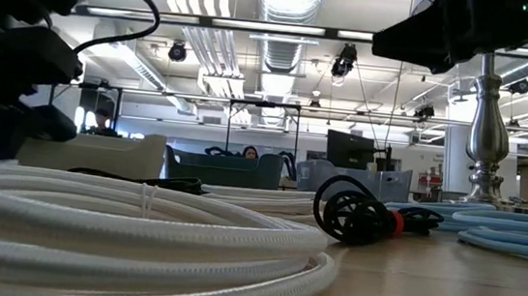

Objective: Pick & Place USB Port
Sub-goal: Put the bottom left light blue HDMI cable into the white bin

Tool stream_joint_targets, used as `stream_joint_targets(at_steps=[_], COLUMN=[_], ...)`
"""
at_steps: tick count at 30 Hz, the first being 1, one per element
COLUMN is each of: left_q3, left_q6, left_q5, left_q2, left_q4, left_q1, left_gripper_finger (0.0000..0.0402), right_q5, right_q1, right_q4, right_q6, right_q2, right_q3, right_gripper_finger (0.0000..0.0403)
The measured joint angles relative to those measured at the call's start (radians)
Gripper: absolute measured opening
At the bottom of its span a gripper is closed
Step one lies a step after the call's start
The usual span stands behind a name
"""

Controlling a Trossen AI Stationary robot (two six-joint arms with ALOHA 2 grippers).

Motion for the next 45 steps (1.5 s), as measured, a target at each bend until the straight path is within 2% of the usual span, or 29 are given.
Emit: stream_joint_targets(at_steps=[4,9,15,21,28,31,33,37,45], left_q3=[0.019,0.054,0.175,0.391,0.609,0.657,0.669,0.658,0.55], left_q6=[0.011,0.0,-0.005,0.063,0.006,-0.016,-0.034,-0.085,-0.11], left_q5=[-0.005,0.006,-0.033,-0.221,-0.72,-0.847,-0.886,-0.899,-0.976], left_q2=[0.037,0.057,0.037,0.031,0.031,0.031,0.029,0.027,0.029], left_q4=[-0.006,-0.018,-0.118,-0.365,-0.705,-0.814,-0.849,-0.867,-0.861], left_q1=[0.0,-0.002,-0.006,-0.009,-0.008,0.004,0.021,0.074,0.195], left_gripper_finger=[0.0102,0.0022,0.0026,0.0021,0.0035,0.0034,0.003,0.0028,0.0032], right_q5=[0.001,0.001,0.001,0.001,0.0,0.0,0.0,0.0,0.0], right_q1=[0.0,0.0,0.0,0.001,0.0,0.0,0.0,0.0,0.0], right_q4=[0.0,-0.003,-0.002,-0.003,-0.002,-0.002,-0.002,-0.002,-0.002], right_q6=[-0.015,-0.023,-0.023,-0.037,-0.05,-0.05,-0.049,-0.049,-0.049], right_q2=[0.015,0.009,-0.001,0.001,0.001,0.002,0.002,0.002,0.002], right_q3=[0.027,0.036,0.034,0.034,0.033,0.032,0.032,0.032,0.031], right_gripper_finger=[0.0189,0.0189,0.0187,0.0187,0.0187,0.0187,0.0187,0.0187,0.0187])
